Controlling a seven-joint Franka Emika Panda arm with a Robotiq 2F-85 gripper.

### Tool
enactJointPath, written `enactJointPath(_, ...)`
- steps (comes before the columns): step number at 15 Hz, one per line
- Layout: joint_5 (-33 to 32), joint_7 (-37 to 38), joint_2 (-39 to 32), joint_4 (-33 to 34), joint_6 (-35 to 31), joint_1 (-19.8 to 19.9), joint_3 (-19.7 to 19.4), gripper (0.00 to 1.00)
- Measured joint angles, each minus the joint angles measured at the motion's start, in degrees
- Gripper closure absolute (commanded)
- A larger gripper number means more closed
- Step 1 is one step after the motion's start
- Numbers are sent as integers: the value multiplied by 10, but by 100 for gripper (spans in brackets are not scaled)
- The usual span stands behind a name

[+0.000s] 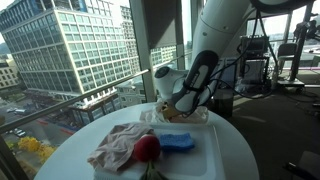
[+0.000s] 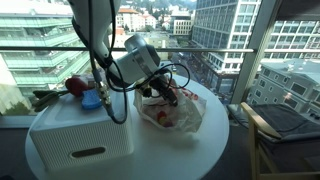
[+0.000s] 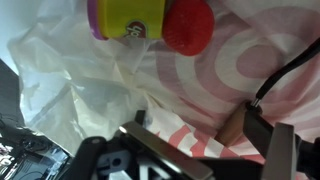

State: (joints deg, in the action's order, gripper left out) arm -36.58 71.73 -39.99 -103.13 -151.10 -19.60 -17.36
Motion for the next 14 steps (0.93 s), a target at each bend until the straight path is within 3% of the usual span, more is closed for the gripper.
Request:
enactJointPath(5,10,69,-45,66,1,4,-3,0)
enactJointPath(14,102,79,-102,145,26,10,9,0)
